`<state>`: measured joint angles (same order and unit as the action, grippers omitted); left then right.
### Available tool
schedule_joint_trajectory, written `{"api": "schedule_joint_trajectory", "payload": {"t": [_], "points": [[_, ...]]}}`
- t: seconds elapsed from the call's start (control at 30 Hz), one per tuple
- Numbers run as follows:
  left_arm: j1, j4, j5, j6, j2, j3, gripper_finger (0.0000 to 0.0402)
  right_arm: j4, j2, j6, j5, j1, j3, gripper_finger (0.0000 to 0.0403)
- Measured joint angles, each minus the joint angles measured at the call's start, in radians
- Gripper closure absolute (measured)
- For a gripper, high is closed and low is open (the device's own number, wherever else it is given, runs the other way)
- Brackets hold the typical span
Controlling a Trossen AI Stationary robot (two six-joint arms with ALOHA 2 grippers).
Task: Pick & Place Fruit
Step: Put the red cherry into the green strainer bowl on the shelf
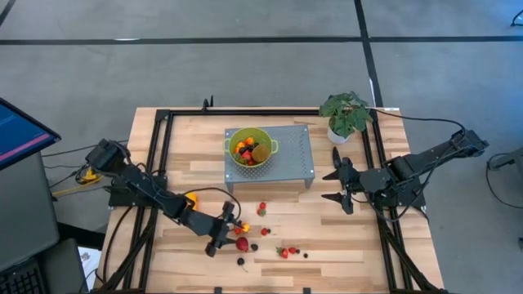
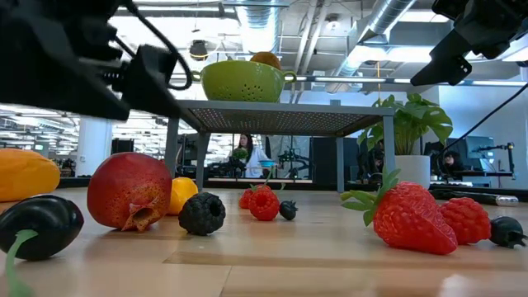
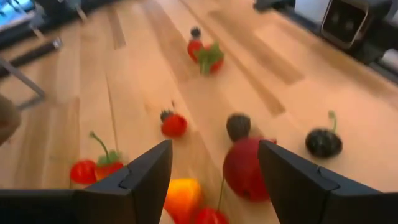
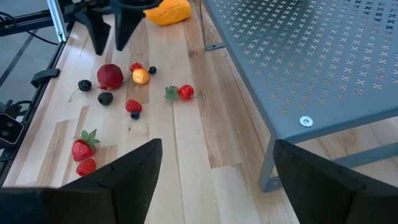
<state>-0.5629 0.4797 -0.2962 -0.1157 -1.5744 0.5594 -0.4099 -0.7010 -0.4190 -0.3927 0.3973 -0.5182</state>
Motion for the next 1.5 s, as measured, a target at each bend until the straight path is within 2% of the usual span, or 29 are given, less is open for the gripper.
{"api": "schedule_joint_trajectory", "payload": {"t": [0.3, 0.73, 1.0, 1.5], "points": [[0.000, -0.162, 0.000, 0.072, -0.003, 0.000, 0.0177, 0.000, 0.000, 0.000, 0.000, 0.000, 0.000, 0.0101], [0.001, -0.165, 0.001, 0.071, -0.010, 0.000, 0.0201, 0.000, 0.000, 0.000, 0.000, 0.000, 0.000, 0.0101], [0.002, -0.166, 0.001, 0.069, -0.092, 0.000, 0.0203, 0.000, 0.000, 0.000, 0.000, 0.000, 0.000, 0.0101], [0.009, -0.090, -0.012, 0.099, -0.143, 0.001, 0.0202, 0.000, 0.000, 0.000, 0.000, 0.000, 0.000, 0.0101]]}}
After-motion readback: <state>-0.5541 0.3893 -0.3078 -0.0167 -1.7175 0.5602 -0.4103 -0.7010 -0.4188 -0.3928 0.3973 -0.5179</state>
